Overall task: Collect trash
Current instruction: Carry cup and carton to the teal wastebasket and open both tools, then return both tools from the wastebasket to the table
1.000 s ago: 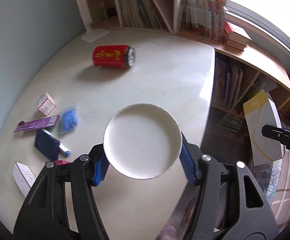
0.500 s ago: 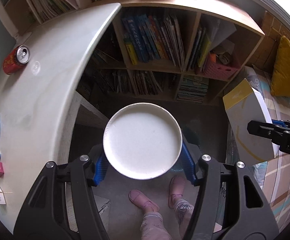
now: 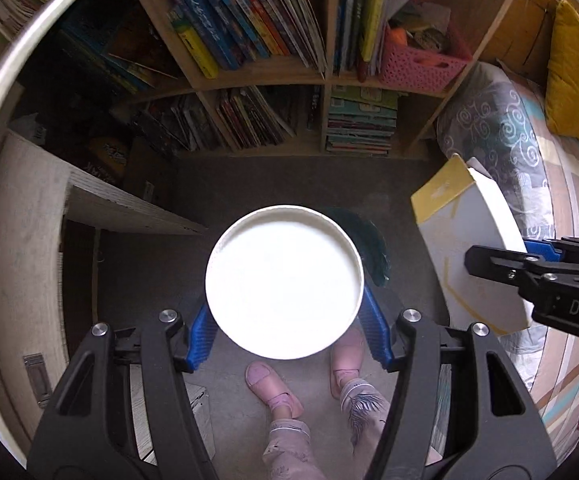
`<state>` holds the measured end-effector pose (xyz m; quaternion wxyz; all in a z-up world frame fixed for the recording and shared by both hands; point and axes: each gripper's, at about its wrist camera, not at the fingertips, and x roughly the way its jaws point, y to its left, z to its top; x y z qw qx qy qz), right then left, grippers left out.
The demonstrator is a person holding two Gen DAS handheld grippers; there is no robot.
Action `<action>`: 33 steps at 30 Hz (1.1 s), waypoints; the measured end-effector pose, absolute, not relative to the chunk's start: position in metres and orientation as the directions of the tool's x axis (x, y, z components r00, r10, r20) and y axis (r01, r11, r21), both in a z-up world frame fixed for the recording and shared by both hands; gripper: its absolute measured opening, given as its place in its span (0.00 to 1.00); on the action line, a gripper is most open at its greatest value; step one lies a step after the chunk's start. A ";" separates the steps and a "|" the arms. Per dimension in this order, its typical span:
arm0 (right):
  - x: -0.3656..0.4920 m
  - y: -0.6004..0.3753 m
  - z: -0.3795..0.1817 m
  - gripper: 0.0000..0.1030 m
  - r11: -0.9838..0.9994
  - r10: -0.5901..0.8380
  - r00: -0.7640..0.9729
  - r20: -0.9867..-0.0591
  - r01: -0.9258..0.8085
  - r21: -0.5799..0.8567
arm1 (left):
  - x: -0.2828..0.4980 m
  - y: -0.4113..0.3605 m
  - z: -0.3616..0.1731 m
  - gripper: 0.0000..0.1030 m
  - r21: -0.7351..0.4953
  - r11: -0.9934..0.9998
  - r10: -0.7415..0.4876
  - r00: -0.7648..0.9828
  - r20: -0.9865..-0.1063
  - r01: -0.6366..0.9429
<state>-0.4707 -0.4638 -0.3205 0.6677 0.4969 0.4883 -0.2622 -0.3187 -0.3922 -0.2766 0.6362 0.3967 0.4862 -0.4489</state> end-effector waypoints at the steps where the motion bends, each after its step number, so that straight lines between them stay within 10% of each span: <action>1: -0.470 -0.464 -0.329 0.34 0.365 0.145 0.384 -0.912 0.836 0.411 | -0.321 -0.394 -0.284 0.56 0.065 0.274 -0.177 0.117 -0.977 0.959; 15: -0.457 -0.469 -0.419 0.34 0.318 0.230 0.366 -0.902 0.847 0.425 | -0.328 -0.409 -0.365 0.57 0.075 0.211 -0.109 0.100 -0.989 0.975; 20: -0.454 -0.477 -0.428 0.52 0.302 0.232 0.371 -0.899 0.851 0.429 | -0.331 -0.417 -0.374 0.78 0.101 0.201 -0.103 0.124 -0.987 0.974; 33: -0.473 -0.491 -0.416 0.54 0.279 0.197 0.368 -0.909 0.868 0.411 | -0.332 -0.415 -0.370 0.84 0.133 0.182 -0.108 0.154 -0.982 0.974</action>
